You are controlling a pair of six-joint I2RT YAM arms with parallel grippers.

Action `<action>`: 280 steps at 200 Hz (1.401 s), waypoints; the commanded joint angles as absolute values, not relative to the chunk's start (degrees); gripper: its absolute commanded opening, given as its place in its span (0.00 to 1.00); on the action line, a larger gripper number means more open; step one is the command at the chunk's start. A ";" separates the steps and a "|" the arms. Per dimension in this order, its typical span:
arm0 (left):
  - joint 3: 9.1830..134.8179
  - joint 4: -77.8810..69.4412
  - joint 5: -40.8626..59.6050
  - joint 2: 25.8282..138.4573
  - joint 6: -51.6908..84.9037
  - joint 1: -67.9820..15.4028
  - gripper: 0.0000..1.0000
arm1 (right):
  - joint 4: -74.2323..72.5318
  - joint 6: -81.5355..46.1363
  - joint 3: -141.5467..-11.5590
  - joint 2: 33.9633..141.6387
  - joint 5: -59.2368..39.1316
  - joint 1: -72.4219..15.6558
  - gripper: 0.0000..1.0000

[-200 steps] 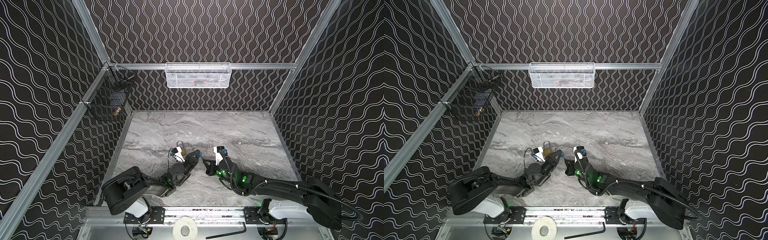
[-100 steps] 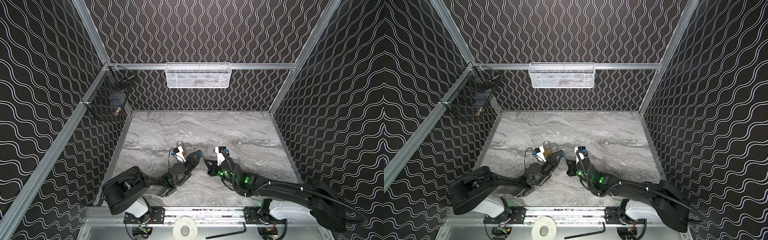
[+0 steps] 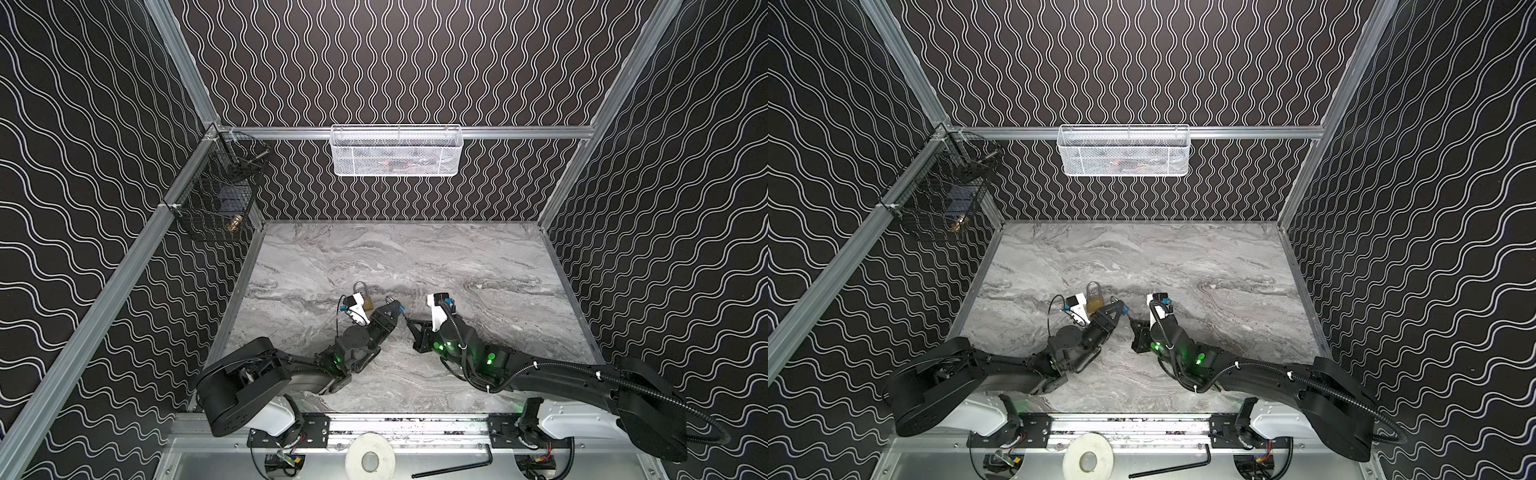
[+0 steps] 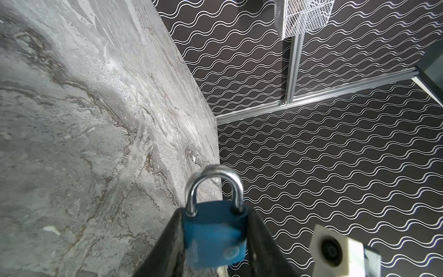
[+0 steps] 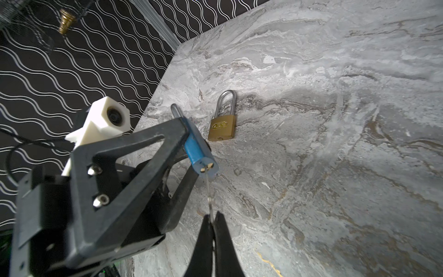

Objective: Unlock with the key

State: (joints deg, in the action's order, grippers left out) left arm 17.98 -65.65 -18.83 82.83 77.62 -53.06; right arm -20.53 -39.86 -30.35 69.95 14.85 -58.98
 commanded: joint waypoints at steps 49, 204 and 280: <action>16.27 -71.64 -18.15 84.38 75.89 -53.44 0.00 | -22.79 -42.07 -27.26 65.62 15.50 -59.13 0.00; 6.23 -86.12 -20.01 84.84 76.62 -54.23 0.00 | -26.05 -42.86 -22.21 62.77 34.76 -71.56 0.00; -1.64 -83.32 -17.13 71.44 72.62 -55.81 0.00 | -26.39 -48.20 -23.81 65.62 29.29 -72.72 0.00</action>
State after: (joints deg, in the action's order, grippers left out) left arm 0.99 -83.42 -18.00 77.28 75.50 -55.83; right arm -23.68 -46.61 -24.05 65.06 30.68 -72.69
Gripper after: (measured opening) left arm 0.384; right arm 0.052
